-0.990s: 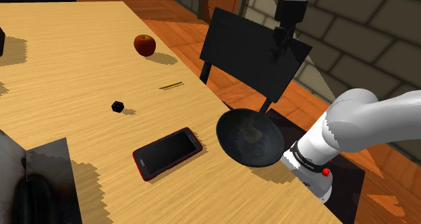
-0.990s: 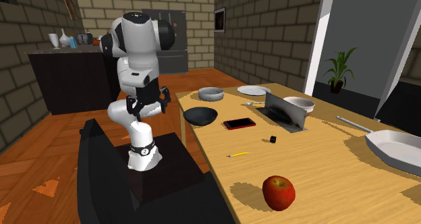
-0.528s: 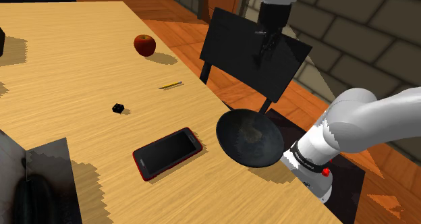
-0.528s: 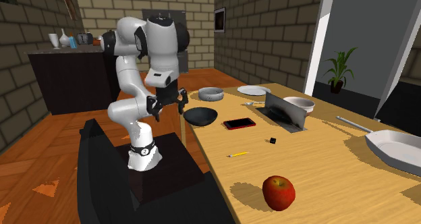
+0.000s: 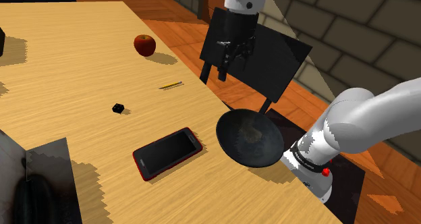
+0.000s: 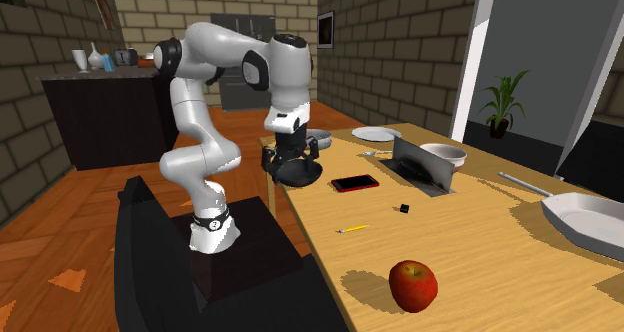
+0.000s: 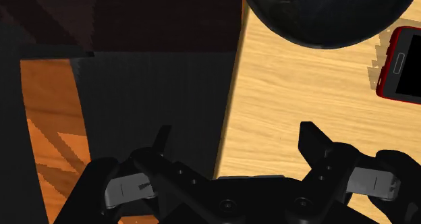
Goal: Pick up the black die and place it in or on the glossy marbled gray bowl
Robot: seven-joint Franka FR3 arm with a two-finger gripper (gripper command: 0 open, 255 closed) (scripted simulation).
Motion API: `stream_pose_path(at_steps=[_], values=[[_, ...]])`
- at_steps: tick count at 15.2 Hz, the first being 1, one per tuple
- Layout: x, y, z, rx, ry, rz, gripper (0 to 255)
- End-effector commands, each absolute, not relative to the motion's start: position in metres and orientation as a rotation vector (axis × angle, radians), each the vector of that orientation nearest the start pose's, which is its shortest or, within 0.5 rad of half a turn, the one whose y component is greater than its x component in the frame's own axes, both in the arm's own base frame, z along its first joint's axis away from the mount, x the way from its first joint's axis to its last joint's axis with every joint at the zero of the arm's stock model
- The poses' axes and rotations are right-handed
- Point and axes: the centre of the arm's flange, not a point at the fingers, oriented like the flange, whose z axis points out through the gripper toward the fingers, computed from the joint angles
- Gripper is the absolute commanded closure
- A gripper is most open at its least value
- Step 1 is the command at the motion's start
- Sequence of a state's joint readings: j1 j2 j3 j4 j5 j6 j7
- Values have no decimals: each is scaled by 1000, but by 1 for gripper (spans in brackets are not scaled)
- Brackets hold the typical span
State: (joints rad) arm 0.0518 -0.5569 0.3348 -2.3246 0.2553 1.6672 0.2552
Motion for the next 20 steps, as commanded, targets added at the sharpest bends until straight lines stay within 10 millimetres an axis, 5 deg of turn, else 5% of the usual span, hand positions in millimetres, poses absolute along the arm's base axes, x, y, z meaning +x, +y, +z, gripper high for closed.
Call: stream_pose_path(at_steps=[1,20], values=[[344,207,519,-3098,-18,196,0],[446,428,483,-3125,264,27,0]])
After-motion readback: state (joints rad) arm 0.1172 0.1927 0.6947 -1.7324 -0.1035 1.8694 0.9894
